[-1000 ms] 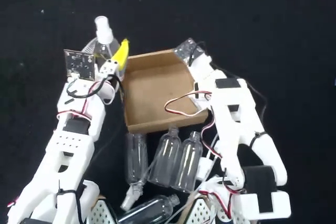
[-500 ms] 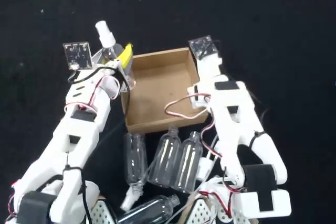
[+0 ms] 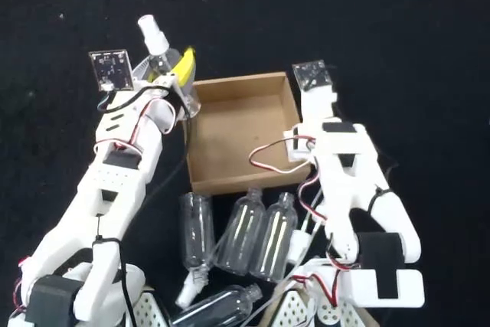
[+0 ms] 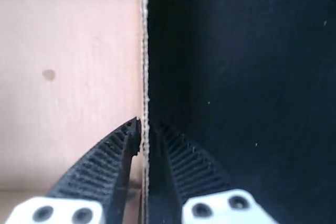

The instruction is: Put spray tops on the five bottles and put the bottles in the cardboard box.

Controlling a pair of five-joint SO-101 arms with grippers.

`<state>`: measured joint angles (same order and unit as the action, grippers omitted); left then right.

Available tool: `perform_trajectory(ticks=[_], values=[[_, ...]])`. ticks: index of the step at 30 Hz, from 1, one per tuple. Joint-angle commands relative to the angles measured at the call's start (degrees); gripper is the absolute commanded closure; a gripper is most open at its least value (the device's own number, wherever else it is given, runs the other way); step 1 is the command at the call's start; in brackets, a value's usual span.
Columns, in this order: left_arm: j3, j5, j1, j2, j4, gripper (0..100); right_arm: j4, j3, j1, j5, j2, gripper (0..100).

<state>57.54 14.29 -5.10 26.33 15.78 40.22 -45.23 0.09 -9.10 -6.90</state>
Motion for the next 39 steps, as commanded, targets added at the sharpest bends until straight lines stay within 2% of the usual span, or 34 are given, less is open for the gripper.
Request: perform_trajectory(ticks=[1,6,14,19,25,31,39], values=[[-4.7,0.26,-1.89,0.18,0.44,97,1.67,0.4,-2.02,0.97,-0.4,98.8],[-6.9,-0.18,-2.07,-3.6,0.44,97,2.73,0.04,-2.46,3.52,-1.89,98.8],[-10.77,-0.18,-2.42,-11.16,0.7,97,-1.23,-8.66,-5.98,3.25,-13.23,98.8],[-7.16,-0.44,-2.42,-11.69,8.62,97,-1.23,-9.1,-6.77,3.16,-13.67,97.4],[-3.3,-8.09,-2.33,-13.01,16.0,97,-1.23,-8.66,-6.86,3.16,-12.79,83.1],[-3.21,-8.62,-2.68,-17.85,20.75,97,-1.41,-9.98,-5.71,3.34,-18.95,86.5],[-0.4,-8.79,-2.59,-24.62,31.3,97,-9.05,-16.92,-2.11,3.25,-25.19,87.0]])
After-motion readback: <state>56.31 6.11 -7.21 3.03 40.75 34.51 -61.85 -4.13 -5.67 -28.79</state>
